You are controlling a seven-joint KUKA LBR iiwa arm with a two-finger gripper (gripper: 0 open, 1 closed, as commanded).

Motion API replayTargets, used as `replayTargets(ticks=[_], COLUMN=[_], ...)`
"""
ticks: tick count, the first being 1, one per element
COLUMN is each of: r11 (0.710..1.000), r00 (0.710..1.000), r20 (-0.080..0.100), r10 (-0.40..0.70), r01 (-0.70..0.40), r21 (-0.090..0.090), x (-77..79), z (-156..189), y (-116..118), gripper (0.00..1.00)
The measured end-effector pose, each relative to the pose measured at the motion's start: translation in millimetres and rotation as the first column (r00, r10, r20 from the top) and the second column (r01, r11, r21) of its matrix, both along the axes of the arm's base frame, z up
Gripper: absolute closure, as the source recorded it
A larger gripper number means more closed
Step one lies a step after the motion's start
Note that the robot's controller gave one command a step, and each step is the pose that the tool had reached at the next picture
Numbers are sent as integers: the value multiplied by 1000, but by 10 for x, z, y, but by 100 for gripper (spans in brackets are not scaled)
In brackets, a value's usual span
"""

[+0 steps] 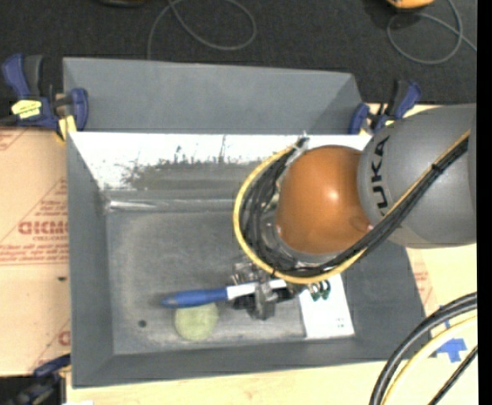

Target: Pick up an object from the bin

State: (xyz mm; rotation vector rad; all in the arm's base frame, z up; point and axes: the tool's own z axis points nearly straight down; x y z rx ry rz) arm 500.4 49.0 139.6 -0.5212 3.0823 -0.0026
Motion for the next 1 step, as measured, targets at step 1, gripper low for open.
replayTargets(ticks=[1], r11=[1000], r00=[1000], r20=[-24], r10=[4], r01=[-4], r21=[-2], x=[129], z=[269], y=[-14], gripper=[100])
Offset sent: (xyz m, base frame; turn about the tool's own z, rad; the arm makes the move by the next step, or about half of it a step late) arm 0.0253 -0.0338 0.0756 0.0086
